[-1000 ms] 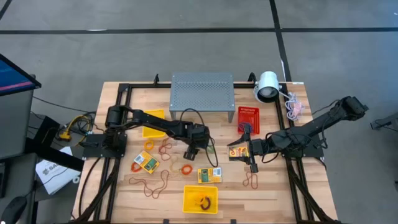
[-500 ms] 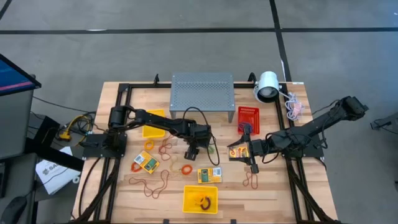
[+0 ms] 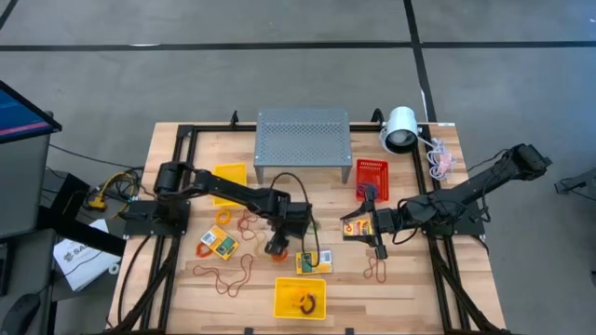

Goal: Pick & Place Office Desk Supplies
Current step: Put the blue rubber band into the red bin

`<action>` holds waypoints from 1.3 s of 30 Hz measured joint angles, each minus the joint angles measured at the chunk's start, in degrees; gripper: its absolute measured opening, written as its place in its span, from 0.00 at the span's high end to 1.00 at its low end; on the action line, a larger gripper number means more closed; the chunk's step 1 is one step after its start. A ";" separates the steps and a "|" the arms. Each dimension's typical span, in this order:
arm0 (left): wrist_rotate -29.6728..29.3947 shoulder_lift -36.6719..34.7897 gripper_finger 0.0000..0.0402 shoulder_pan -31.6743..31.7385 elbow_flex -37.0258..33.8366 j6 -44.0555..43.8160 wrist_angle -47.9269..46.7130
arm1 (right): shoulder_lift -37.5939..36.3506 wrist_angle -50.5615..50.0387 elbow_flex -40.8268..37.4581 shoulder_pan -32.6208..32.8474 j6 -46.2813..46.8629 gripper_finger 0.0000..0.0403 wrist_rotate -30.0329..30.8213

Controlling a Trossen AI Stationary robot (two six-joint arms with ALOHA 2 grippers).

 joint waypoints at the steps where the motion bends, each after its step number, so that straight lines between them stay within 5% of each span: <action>1: -0.11 -0.79 0.51 0.01 0.16 -0.07 0.43 | 0.00 0.00 0.00 0.00 0.00 0.45 0.00; 12: -10.75 -2.35 0.51 2.15 0.22 -4.34 1.21 | 0.00 0.02 -0.02 0.00 0.22 0.45 0.00; 39: -12.44 -1.75 0.51 4.47 -2.57 -19.79 2.34 | -0.02 0.12 -0.02 0.00 0.44 0.45 -0.02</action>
